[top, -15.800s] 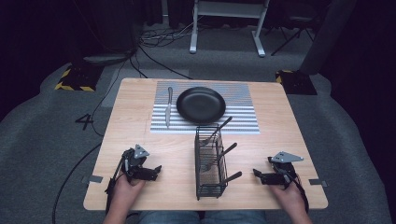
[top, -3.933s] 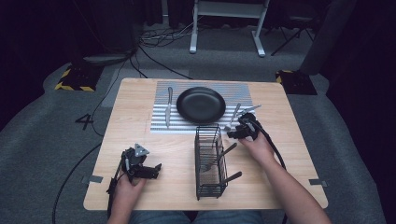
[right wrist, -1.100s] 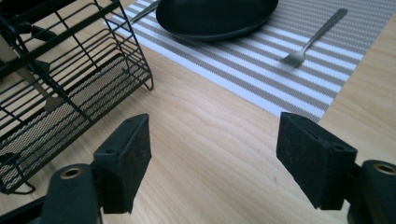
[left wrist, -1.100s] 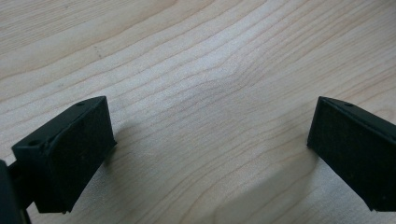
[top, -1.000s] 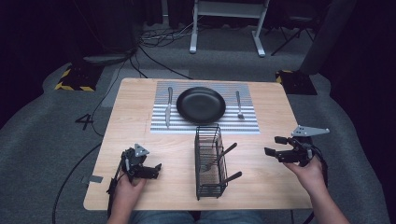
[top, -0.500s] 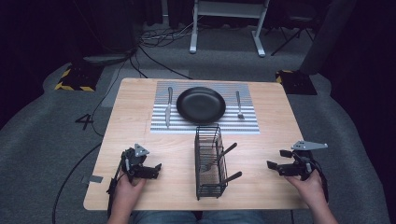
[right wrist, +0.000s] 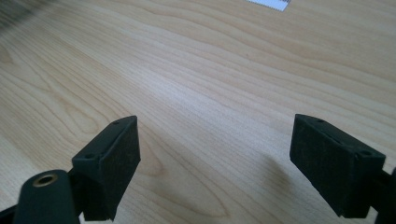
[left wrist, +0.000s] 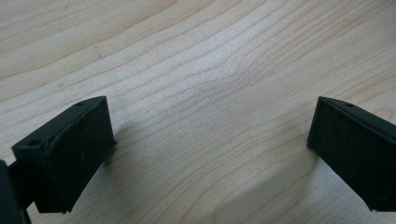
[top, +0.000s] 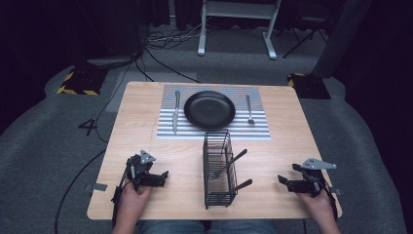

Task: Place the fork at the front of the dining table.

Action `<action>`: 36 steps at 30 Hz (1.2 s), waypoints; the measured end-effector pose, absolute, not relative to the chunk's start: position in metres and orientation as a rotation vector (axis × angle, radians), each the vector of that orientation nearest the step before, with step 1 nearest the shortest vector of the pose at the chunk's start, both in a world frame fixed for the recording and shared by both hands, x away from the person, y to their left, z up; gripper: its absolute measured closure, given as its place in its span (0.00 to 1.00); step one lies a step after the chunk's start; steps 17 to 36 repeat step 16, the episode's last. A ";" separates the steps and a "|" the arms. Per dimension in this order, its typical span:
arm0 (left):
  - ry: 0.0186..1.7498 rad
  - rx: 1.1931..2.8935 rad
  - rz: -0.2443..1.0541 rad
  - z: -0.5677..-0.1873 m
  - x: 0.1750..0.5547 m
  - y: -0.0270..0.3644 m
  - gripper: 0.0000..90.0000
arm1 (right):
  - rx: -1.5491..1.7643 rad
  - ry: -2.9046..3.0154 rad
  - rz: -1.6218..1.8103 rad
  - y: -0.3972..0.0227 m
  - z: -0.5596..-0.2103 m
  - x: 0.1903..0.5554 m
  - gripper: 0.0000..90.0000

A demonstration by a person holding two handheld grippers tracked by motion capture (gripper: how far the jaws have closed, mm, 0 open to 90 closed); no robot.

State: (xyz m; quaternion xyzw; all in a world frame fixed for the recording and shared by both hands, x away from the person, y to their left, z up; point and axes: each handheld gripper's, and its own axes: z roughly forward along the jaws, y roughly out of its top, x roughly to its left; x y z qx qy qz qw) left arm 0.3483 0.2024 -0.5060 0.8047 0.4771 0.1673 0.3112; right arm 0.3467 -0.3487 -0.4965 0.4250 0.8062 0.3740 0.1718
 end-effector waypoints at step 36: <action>1.266 2.121 0.443 -0.506 0.348 0.202 0.01 | 1.234 2.289 0.946 -0.345 -0.506 0.351 0.00</action>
